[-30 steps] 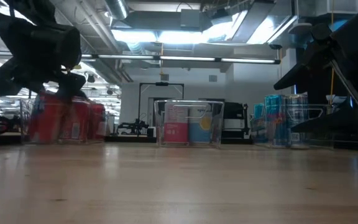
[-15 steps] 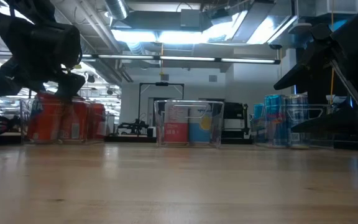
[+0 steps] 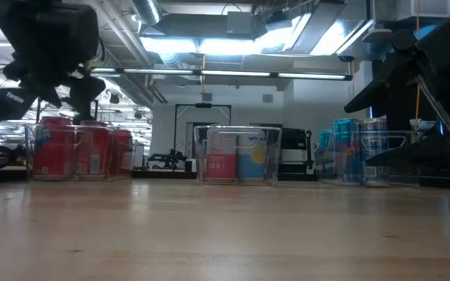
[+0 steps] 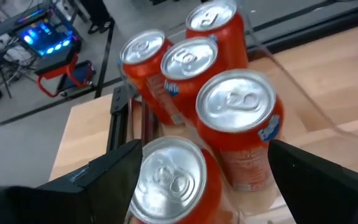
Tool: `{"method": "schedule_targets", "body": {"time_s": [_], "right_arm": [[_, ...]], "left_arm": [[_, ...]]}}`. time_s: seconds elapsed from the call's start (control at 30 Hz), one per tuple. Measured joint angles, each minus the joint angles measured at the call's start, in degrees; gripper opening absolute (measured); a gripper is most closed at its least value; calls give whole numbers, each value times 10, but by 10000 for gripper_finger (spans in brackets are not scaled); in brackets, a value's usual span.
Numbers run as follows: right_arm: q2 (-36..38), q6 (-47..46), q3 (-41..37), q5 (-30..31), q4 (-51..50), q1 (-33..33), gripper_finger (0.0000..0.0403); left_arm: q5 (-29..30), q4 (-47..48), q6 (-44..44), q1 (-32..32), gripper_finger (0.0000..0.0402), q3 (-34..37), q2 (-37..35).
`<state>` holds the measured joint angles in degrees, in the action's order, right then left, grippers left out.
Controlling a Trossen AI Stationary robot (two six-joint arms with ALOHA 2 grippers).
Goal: Sort soda cans
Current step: Return to Home Position
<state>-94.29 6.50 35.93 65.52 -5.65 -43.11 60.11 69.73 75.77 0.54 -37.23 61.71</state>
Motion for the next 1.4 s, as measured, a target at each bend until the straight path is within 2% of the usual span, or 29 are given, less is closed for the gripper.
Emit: {"method": "schedule_targets", "body": {"time_s": [0.3, 0.43, 0.57, 0.73, 0.83, 0.93, 1.0, 1.1, 1.23, 1.4], "right_arm": [[0, 0, 0, 0, 0, 0, 374], [0, 0, 0, 0, 0, 0, 374], [0, 0, 0, 0, 0, 0, 374], [0, 9, 0, 0, -1, 0, 374], [0, 33, 0, 1, -4, 0, 374], [0, 76, 0, 11, -4, 0, 374], [0, 60, 0, 9, -1, 1, 374], [11, 69, 0, -36, 0, 21, 374], [25, 157, 0, -90, 1, 66, 374], [60, 275, 0, -161, 5, 139, 374]], "left_arm": [[-10, -9, -102, -1, 334, -66, -25], [-41, -78, -192, -10, 313, -93, -25], [-91, -236, -347, -48, 266, -101, -25], [-223, -405, -516, -111, 183, -101, -25], [-259, -445, -558, -155, 133, -101, -25], [-261, -484, -585, -201, 91, -88, -25], [-261, -509, -599, -229, 68, -70, -25], [-263, -561, -613, -263, 40, -38, -25], [-263, -627, -636, -290, 17, 10, -25], [-262, -693, -658, -294, 2, 54, -25]]}}
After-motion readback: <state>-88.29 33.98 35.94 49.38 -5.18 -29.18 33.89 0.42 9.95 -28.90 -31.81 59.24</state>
